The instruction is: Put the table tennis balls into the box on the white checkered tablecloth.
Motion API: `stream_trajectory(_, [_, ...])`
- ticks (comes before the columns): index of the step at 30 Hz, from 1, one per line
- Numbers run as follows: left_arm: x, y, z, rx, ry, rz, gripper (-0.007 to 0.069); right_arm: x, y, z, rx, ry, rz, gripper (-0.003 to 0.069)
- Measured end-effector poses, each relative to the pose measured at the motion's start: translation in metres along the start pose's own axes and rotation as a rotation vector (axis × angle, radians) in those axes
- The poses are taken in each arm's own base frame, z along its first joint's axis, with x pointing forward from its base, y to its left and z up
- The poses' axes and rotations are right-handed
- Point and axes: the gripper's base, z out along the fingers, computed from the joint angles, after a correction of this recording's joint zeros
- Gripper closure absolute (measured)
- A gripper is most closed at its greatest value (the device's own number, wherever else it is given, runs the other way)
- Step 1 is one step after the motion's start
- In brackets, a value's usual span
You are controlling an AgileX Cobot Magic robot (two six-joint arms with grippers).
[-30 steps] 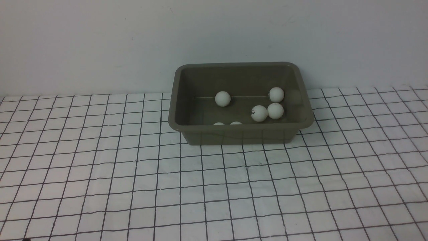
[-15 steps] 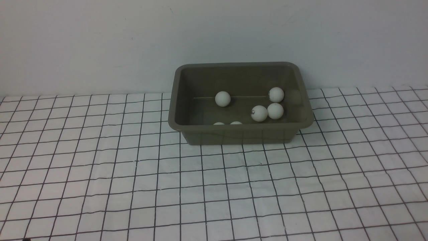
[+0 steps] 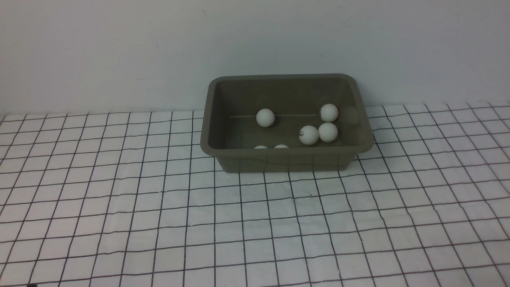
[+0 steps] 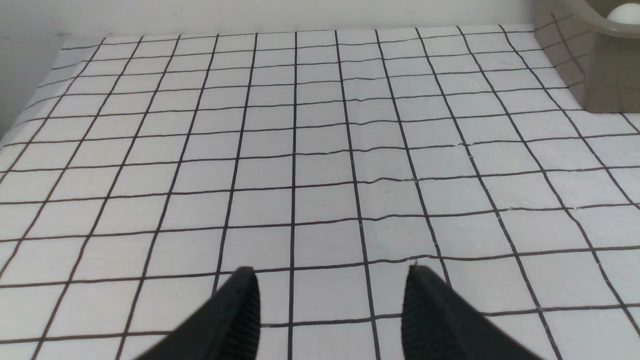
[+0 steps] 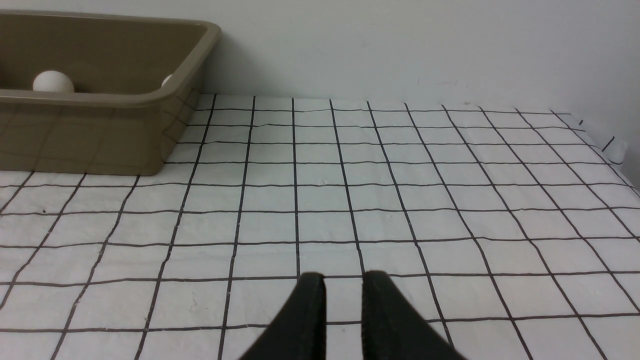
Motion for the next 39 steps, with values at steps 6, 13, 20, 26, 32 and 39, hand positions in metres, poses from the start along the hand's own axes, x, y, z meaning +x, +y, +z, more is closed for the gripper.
stream_trajectory(6, [0.0002,-0.0033,-0.0002,0.06,0.001,0.019,0.0272,0.0,0.0,0.0,0.0,0.0,0.0,0.0561])
stream_trajectory(13, [0.0002,-0.0036,-0.0003,0.066,0.001,0.024,0.0272,0.0,0.0,0.0,0.0,0.0,0.0,0.0561])
stream_trajectory(20, [0.0002,-0.0036,-0.0003,0.066,0.001,0.024,0.0272,0.0,0.0,0.0,0.0,0.0,0.0,0.0561])
stream_trajectory(26, [0.0002,-0.0036,-0.0003,0.066,0.001,0.024,0.0272,0.0,0.0,0.0,0.0,0.0,0.0,0.0561])
stream_trajectory(32, [0.0002,-0.0036,-0.0003,0.066,0.001,0.024,0.0272,0.0,0.0,0.0,0.0,0.0,0.0,0.0561])
stream_trajectory(39, [0.0002,-0.0036,-0.0003,0.066,0.001,0.024,0.0272,0.0,0.0,0.0,0.0,0.0,0.0,0.0561])
